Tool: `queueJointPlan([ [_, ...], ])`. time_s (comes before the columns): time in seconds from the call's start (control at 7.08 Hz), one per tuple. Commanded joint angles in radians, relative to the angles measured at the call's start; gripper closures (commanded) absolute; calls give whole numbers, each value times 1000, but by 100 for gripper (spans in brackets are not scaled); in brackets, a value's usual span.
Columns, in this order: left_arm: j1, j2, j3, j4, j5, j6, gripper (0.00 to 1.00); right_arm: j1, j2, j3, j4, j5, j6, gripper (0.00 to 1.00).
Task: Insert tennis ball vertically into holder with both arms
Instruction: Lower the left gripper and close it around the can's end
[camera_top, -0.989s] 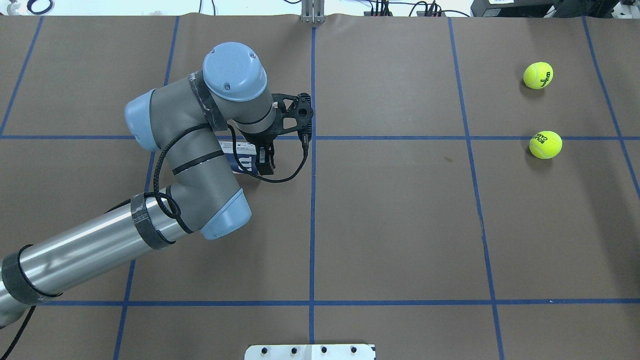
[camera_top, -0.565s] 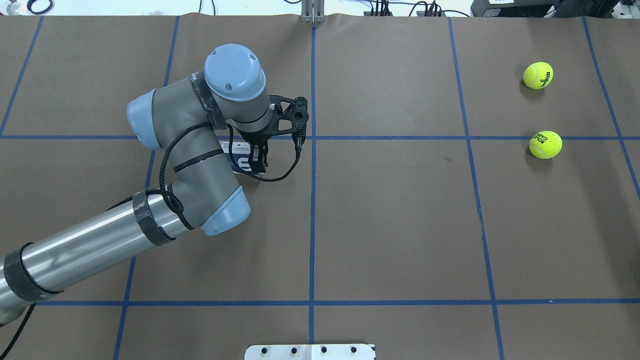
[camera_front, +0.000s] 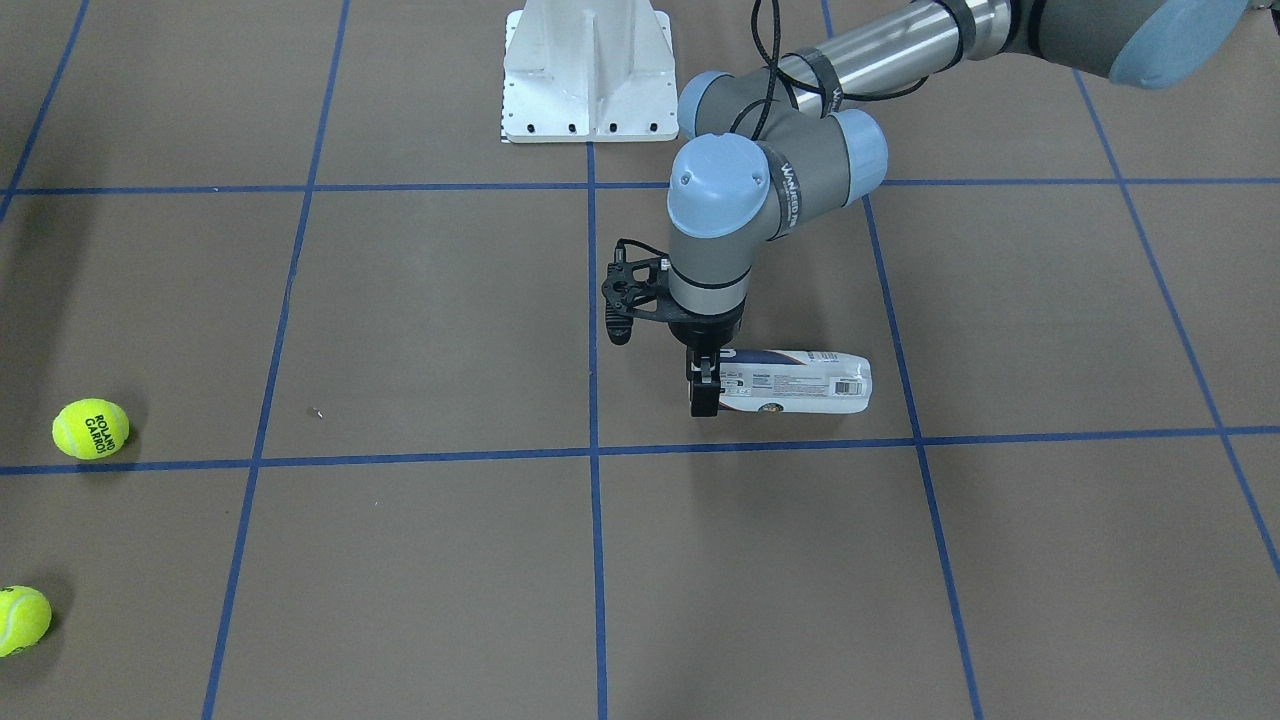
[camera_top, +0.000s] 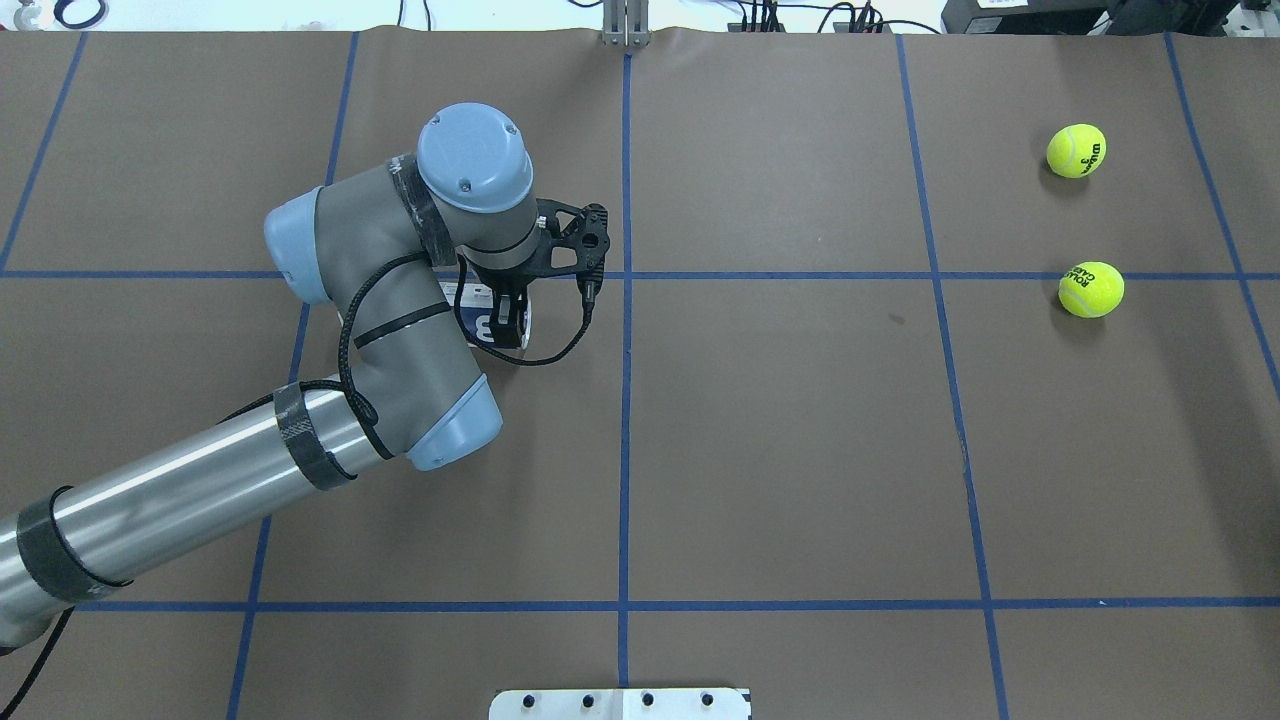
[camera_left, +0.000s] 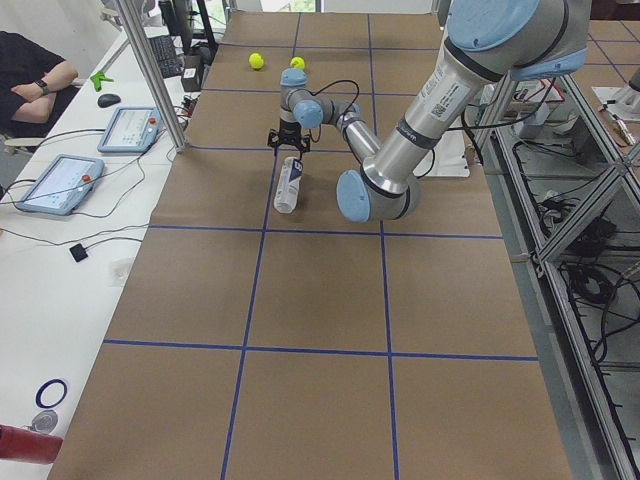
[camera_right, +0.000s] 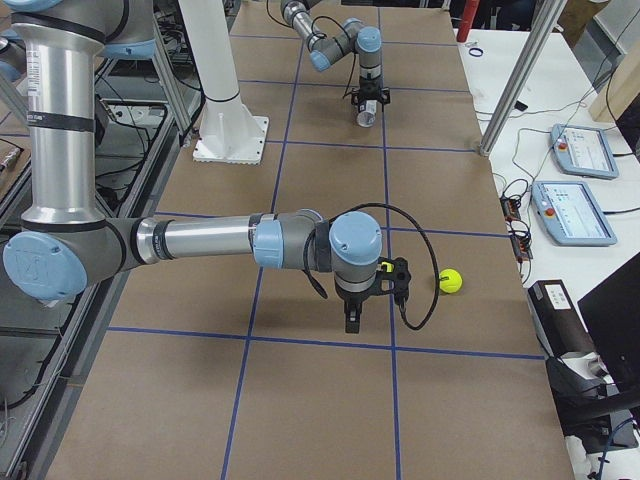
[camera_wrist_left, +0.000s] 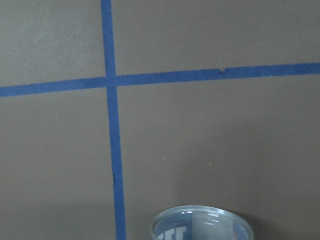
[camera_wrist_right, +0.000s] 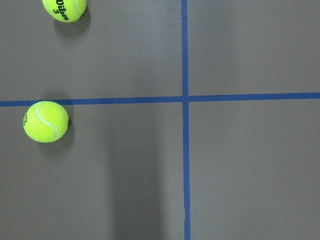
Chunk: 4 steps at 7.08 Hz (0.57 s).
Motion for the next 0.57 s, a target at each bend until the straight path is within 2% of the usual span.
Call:
queueJointPlan([
  [0.0, 4, 0, 8, -2, -1, -3, 1, 0, 0, -2, 0, -1, 0, 1],
  [0.42, 22, 0, 15, -3, -1, -7, 1, 0, -6, -5, -2, -1, 0, 1],
])
